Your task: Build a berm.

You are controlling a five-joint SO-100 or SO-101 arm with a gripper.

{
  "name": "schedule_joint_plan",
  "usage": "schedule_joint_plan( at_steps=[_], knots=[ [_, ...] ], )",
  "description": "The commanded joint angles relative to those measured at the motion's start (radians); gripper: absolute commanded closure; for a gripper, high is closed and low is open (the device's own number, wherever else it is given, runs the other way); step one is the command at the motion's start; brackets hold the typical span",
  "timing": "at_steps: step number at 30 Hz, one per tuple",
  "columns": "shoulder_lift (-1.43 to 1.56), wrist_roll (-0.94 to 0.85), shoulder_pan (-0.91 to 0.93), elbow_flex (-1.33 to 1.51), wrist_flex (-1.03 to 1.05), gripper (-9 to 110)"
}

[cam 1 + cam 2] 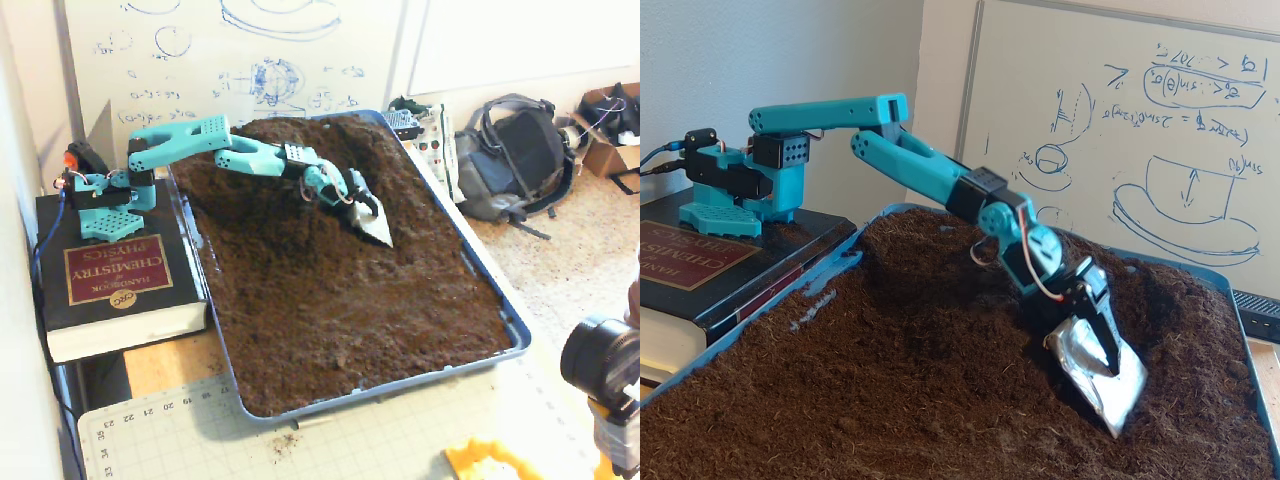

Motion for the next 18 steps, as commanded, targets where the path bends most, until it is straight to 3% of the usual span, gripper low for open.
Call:
schedule_joint_plan(
  at_steps=[1, 18],
  knots=[
    [0.138, -0.008, -0.006, 0.100, -0.006, 101],
    [0.437, -0.009, -0.008, 0.552, -0.006, 101]
  ],
)
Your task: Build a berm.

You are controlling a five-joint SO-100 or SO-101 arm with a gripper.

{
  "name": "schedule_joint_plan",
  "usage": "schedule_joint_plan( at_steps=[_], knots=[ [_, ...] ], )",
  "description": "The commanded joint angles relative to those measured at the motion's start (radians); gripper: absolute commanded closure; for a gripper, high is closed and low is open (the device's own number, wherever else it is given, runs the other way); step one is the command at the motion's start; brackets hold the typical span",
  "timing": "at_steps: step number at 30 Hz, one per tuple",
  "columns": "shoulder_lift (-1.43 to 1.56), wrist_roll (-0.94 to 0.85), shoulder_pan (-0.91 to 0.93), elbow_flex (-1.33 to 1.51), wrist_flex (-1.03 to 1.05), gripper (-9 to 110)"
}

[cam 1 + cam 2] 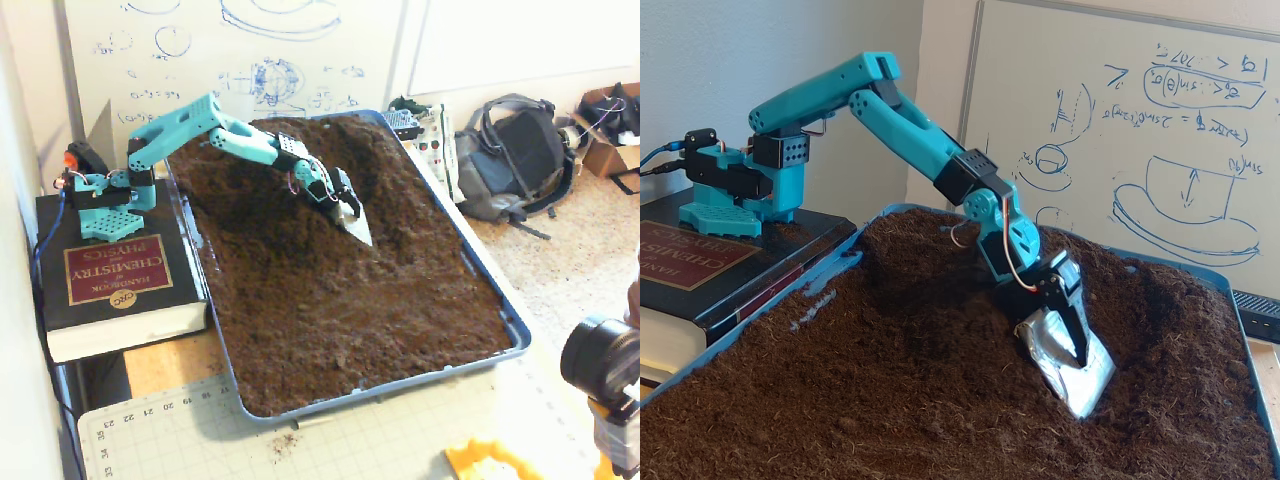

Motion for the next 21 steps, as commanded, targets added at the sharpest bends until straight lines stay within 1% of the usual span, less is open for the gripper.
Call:
schedule_joint_plan(
  at_steps=[1, 11, 21],
  knots=[
    [0.123, -0.006, -0.003, 0.084, 0.000, 101],
    [0.261, -0.008, -0.003, 0.256, 0.000, 101],
    [0.370, -0.005, -0.014, 0.351, 0.000, 101]
  ],
)
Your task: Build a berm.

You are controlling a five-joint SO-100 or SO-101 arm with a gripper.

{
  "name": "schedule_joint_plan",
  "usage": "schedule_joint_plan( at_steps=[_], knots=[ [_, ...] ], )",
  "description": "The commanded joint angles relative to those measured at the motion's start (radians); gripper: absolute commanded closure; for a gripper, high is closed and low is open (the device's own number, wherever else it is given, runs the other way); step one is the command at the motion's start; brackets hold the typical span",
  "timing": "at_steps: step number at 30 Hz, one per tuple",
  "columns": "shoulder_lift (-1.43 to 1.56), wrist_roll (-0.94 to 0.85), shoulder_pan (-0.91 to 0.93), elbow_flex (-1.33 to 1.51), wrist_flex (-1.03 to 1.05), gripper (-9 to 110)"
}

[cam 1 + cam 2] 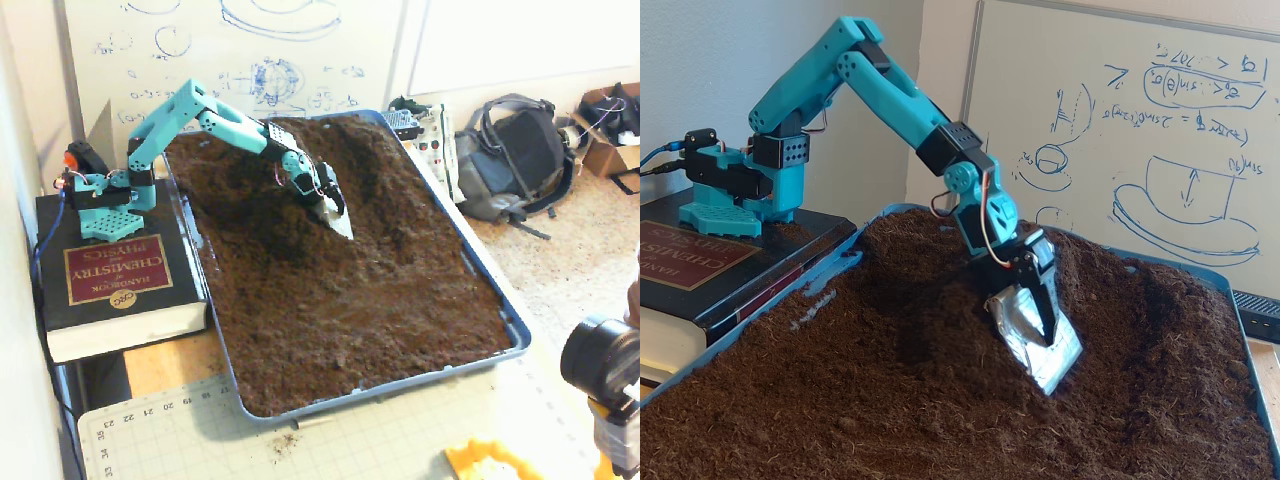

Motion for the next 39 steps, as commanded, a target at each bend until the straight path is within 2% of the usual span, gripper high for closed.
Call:
schedule_joint_plan(
  at_steps=[1, 6, 11, 16, 27, 39],
  knots=[
    [0.123, 0.003, -0.025, 0.017, 0.002, 101],
    [0.196, 0.011, -0.044, -0.002, 0.072, 101],
    [0.325, 0.080, -0.049, -0.078, 0.288, 101],
    [0.325, 0.206, -0.103, -0.279, 0.500, 101],
    [-0.046, 0.250, -0.133, -0.839, 0.692, 101],
    [-0.417, 0.250, -0.164, -1.347, 0.710, 101]
  ],
)
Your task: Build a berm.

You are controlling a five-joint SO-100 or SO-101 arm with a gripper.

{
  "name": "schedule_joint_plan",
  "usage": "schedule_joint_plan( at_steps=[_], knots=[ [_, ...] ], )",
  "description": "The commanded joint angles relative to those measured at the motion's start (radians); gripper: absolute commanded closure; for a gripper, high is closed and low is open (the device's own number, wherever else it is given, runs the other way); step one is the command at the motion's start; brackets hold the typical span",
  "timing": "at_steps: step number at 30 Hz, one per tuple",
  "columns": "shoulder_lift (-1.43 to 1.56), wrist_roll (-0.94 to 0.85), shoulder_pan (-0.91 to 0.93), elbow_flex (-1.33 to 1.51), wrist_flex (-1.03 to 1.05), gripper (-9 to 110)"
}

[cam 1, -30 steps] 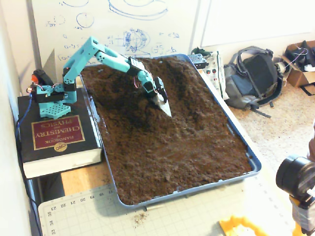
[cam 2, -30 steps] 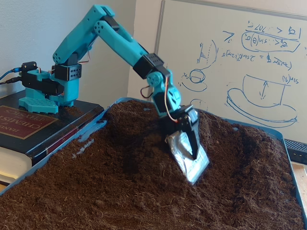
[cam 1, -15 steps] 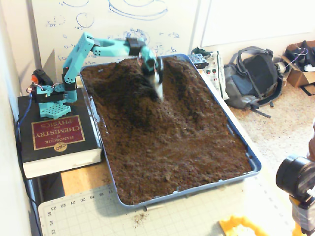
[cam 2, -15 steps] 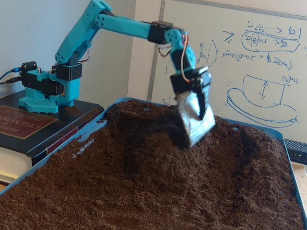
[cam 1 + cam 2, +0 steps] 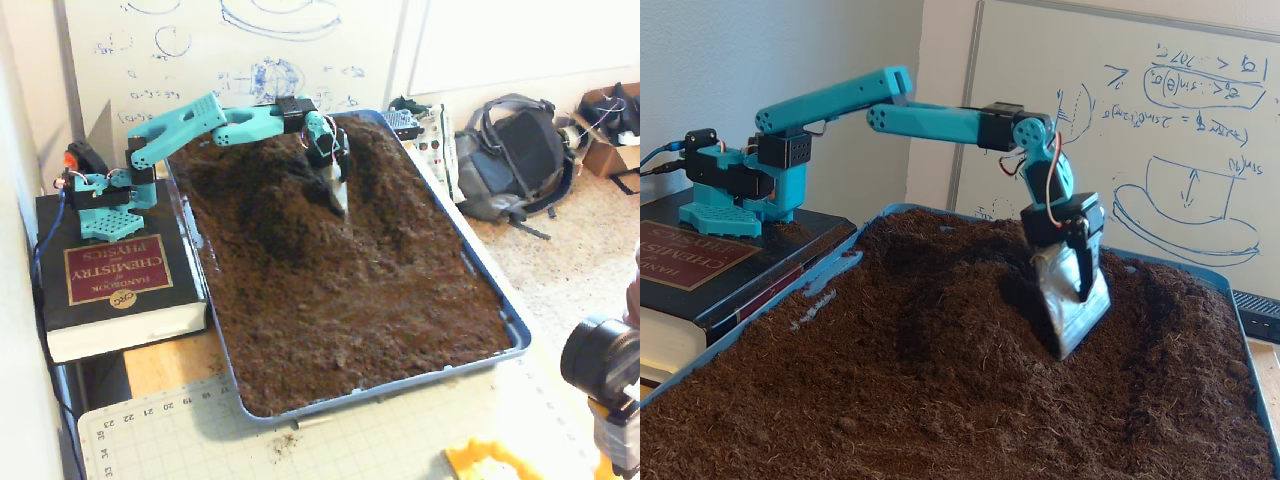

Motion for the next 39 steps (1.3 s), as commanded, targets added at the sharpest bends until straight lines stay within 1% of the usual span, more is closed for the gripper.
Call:
schedule_joint_plan(
  at_steps=[1, 6, 12, 20, 23, 28, 32, 35, 39],
  knots=[
    [0.020, -0.002, -0.012, -0.227, 0.000, 101],
    [-0.074, -0.003, -0.014, -0.365, 0.000, 101],
    [-0.173, -0.003, -0.005, -0.382, 0.005, 101],
    [-0.281, -0.008, 0.003, -0.399, 0.083, 101],
    [-0.319, -0.046, 0.018, -0.399, 0.092, 101],
    [-0.334, -0.173, 0.049, -0.382, 0.097, 101],
    [-0.324, -0.196, 0.060, -0.380, 0.101, 101],
    [-0.311, -0.196, 0.060, -0.380, 0.152, 101],
    [-0.238, -0.196, 0.051, -0.380, 0.287, 101]
  ],
)
